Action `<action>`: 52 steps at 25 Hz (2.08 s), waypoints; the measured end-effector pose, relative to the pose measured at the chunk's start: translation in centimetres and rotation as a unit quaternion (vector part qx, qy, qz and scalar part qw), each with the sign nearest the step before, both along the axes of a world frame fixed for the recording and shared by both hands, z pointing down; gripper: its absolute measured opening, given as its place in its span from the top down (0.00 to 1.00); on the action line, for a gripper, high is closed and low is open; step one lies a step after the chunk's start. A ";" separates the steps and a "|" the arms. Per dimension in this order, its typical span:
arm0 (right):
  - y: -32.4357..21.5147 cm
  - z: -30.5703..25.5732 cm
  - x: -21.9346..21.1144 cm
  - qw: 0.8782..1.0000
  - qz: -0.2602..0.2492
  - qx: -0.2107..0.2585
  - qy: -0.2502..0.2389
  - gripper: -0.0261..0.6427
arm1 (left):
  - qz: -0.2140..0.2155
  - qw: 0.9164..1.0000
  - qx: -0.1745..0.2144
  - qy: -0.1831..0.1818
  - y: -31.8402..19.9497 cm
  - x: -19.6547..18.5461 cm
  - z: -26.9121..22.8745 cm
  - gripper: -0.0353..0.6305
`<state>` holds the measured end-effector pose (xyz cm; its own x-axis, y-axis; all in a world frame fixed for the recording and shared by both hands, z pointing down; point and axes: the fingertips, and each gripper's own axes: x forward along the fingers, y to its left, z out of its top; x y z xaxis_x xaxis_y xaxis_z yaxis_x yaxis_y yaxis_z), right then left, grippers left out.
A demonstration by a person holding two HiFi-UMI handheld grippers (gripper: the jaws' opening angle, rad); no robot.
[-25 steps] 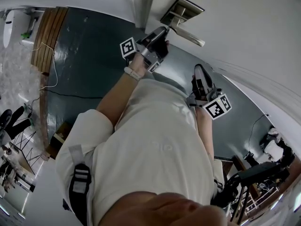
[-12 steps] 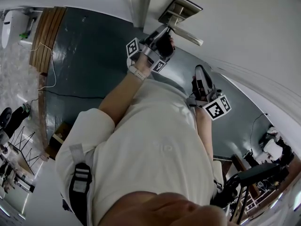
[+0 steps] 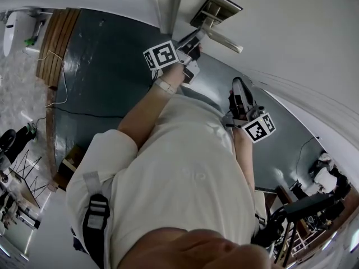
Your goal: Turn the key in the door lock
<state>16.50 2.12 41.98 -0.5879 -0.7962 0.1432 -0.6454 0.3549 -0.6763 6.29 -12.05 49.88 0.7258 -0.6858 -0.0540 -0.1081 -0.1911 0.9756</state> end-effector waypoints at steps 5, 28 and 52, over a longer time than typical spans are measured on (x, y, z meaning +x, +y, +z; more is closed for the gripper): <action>0.1 0.0 0.2 1.000 0.002 0.000 -0.002 0.93 | -0.002 0.955 0.101 -0.278 -0.2 -0.5 0.1 0.91; 0.2 0.3 0.0 1.000 0.001 -0.004 -0.005 0.93 | 0.101 0.950 -0.073 0.286 1.2 -2.5 0.0 0.72; -0.5 0.8 0.5 0.999 0.027 -0.015 0.009 0.93 | 0.122 0.973 -0.046 0.189 -0.4 1.6 -0.3 0.90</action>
<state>17.02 1.67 42.81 -0.5412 -0.8219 0.1777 -0.6754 0.2990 -0.6741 7.89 -12.44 49.58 0.8077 -0.5102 -0.2954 0.2995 -0.0766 0.9510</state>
